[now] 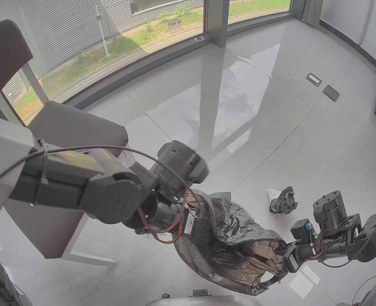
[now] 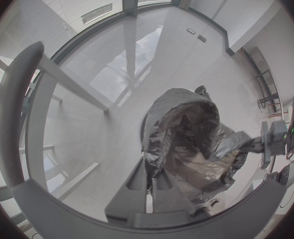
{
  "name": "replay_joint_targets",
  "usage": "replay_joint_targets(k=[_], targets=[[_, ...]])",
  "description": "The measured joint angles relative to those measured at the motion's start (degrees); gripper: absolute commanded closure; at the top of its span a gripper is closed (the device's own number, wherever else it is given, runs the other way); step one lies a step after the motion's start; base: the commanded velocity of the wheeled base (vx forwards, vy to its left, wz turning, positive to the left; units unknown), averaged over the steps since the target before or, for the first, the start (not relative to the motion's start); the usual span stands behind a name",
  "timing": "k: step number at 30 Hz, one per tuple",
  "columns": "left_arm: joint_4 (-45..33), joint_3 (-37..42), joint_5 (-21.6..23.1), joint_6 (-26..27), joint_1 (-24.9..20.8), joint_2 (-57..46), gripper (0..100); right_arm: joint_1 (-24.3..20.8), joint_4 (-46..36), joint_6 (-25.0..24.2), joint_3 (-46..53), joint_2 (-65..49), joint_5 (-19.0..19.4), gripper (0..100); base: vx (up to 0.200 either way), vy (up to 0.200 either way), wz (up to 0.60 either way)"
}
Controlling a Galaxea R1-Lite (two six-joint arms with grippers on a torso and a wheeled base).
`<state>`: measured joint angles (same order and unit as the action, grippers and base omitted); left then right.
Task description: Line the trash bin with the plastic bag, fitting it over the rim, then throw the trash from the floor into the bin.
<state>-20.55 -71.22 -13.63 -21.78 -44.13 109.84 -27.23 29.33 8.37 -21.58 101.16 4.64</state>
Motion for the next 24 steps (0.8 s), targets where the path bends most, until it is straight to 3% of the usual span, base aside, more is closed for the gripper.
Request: replay_joint_targets(k=[11,16,24], targets=[[-0.49,13.56,2.35,1.16,3.62,-8.27,100,1.72,0.28,-0.90,-4.00,-0.15,-0.62,100,0.000,0.000,0.00],[-0.27,11.72,3.51,0.68,3.58,-7.77,100,2.12,0.26,-1.54,-4.27,-0.50,-0.73,100,0.000,0.000,0.00],[-0.24,1.88,3.69,-3.63,1.74,-0.68,100,3.12,0.23,-1.71,-4.05,-0.61,-0.77,100,0.000,0.000,0.00]])
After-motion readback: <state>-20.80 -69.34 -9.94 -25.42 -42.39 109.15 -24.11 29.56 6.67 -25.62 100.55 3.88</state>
